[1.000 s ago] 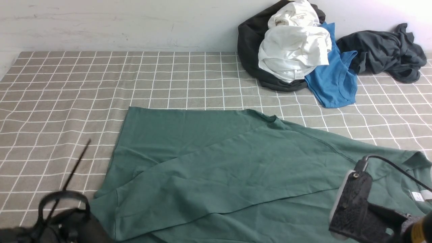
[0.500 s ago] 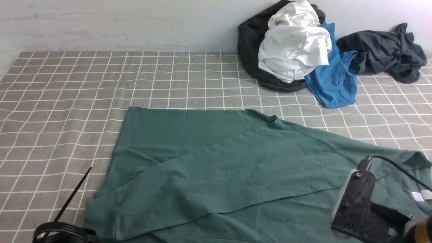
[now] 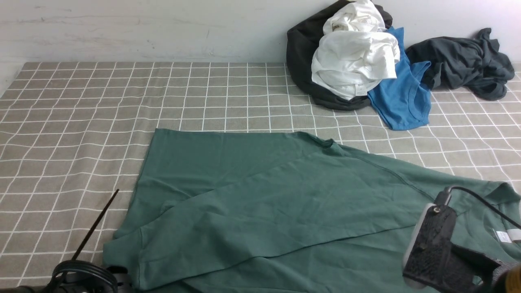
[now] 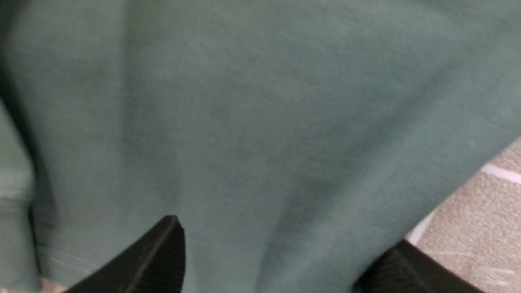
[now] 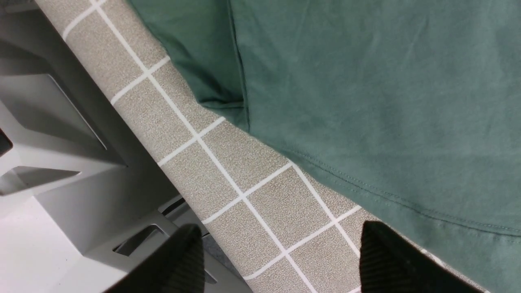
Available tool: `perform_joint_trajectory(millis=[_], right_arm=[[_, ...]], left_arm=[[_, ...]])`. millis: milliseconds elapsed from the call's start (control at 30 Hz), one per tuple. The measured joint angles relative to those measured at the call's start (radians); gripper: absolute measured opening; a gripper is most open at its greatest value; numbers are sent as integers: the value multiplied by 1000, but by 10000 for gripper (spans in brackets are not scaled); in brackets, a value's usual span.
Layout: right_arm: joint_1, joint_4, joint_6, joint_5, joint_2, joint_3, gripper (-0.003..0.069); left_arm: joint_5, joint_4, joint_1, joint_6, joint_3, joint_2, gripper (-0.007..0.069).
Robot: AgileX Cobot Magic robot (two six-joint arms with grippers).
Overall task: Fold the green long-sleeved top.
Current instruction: Use both arms simultaneously to clamp the lower edge of the clothing fabric
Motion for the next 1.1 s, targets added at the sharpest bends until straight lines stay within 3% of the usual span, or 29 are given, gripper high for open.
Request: perform_joint_trajectory(millis=[133,267,300,333,367,533,667,1100], right_arm=[[0,0,-4,0,0,0,472],[0,0,-17,0,0,0,472],[0,0,-20,0,0,0,472],[0,0,-31,0,0,0,472],[0,0,-42,0,0,0,472],[0,-27,-101,-1,0,6,472],[0,-125,-140,-71,-2,102,472],[-7,-351,-94,-369,125,311,472]], left_arm=[[-5,0,0,4,0,0,404],[-5,0,1,-8,0,0,152],[-5,0,1,-9,0,0,138],[-5,0,7,-14,0,0,55],[-5,-1,14,-20,0,0,29],[39,-12,60,-38,-14,-11,5],[113,-34,116,-27,-18,-81,5],[114,-127,157,43,6,-133,5]])
